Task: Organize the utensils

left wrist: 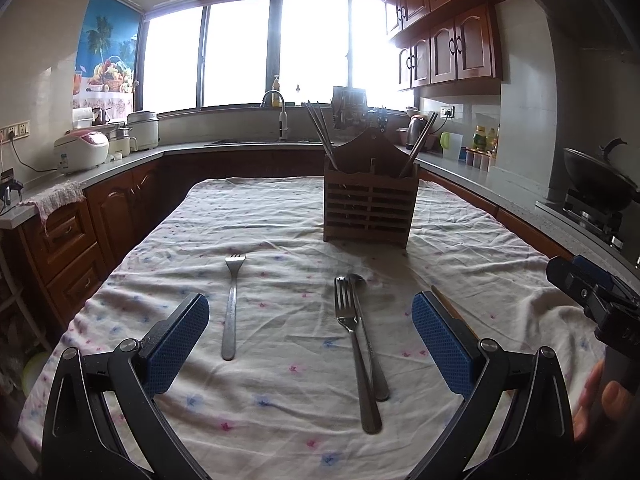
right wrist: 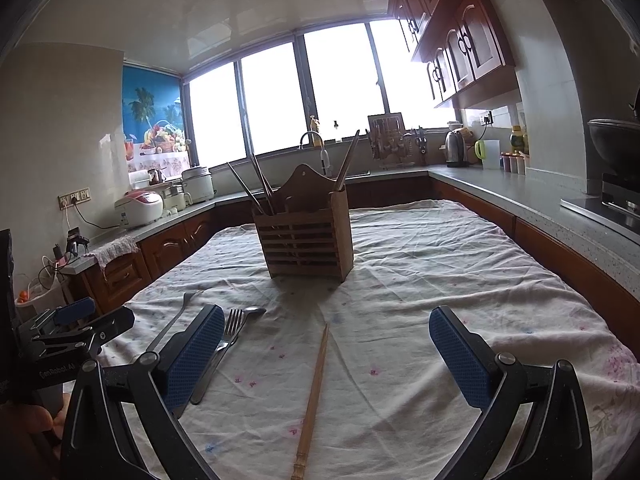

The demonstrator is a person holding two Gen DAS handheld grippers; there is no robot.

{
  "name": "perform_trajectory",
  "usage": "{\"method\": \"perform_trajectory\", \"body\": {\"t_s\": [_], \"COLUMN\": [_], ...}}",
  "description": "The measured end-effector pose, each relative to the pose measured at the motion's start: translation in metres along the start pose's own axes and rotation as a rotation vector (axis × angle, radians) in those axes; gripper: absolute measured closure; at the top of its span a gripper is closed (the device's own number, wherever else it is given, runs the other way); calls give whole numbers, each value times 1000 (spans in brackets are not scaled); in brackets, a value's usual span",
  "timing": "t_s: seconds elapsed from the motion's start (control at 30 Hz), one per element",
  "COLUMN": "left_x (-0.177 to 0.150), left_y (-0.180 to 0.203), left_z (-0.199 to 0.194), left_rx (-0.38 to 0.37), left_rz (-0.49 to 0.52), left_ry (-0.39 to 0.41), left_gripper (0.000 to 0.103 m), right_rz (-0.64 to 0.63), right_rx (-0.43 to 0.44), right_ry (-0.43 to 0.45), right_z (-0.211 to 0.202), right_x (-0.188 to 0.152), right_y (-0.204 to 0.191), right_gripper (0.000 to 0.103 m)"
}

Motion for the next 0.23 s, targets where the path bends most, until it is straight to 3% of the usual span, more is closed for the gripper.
{"method": "perform_trajectory", "body": {"t_s": [0.23], "left_x": [1], "left_y": [5], "left_z": [1], "left_rx": [-21], "left_rz": [6], "left_ry": [-4], "left_gripper": [0], "right_rz": [2], "right_rx": [2], "right_ry": [-8], "right_z": [3], "right_x": [0], "right_y": [0], "right_gripper": [0]}}
Point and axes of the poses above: each gripper's, at about its wrist camera, not at the fingertips, and z roughly the way its jaws point, y to its right, x to its top, the point moved 2 cm from there along z, roughly the way its jaws point, and after that the axes turned 3 degrees about -x, right-handed, at the moved point
